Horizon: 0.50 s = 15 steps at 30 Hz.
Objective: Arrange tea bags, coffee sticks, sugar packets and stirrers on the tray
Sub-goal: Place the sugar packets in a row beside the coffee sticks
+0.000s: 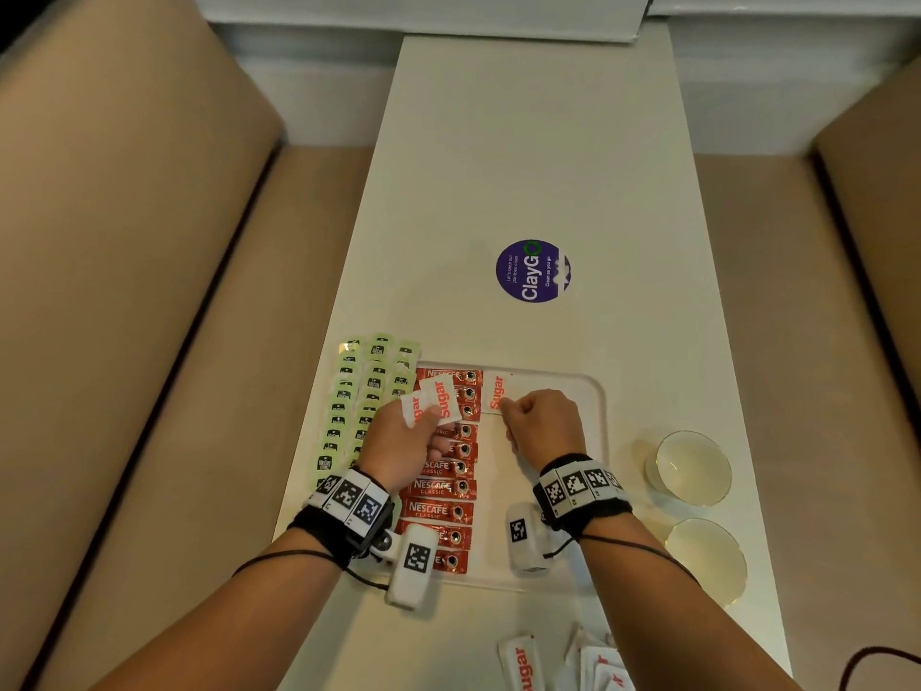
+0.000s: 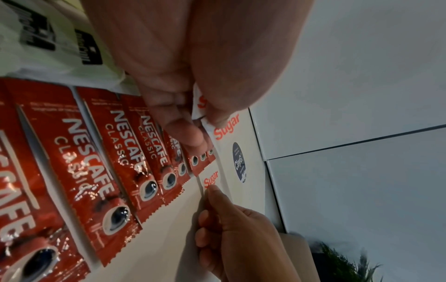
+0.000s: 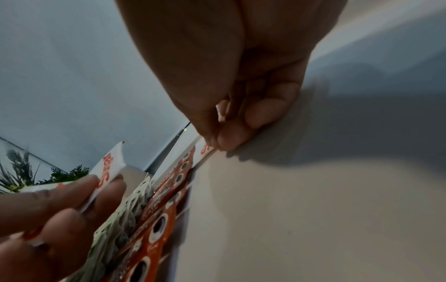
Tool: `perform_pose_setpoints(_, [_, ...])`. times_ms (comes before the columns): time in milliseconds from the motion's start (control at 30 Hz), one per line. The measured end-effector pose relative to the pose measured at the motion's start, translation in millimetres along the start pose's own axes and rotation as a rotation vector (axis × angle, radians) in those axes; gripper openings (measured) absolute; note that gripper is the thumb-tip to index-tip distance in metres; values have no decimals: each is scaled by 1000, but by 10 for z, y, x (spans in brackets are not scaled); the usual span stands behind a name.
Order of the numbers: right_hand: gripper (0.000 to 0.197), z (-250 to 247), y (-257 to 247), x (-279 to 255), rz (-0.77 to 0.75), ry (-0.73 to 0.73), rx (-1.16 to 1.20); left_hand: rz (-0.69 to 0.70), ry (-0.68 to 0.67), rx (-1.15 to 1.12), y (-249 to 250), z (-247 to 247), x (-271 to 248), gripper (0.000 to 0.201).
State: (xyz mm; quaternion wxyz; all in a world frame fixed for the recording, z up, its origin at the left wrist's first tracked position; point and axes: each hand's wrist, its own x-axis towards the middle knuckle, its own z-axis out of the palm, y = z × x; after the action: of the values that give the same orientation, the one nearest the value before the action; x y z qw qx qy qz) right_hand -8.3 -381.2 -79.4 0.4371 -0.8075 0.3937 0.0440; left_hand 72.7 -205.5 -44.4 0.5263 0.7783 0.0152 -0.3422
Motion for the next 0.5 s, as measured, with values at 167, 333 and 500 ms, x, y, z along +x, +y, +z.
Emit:
perform_pose_setpoints(167, [35,-1,2,-10,26,32,41,30,-23,14,51,11,-41,11])
perform_pose_setpoints(333, [24,-49,32,-135,-8,51,57,34,-33,53,56,14,-55,14])
perform_pose_setpoints(500, [32,-84,37,-375,-79,-62,182,32,-72,104,16,34,-59,17])
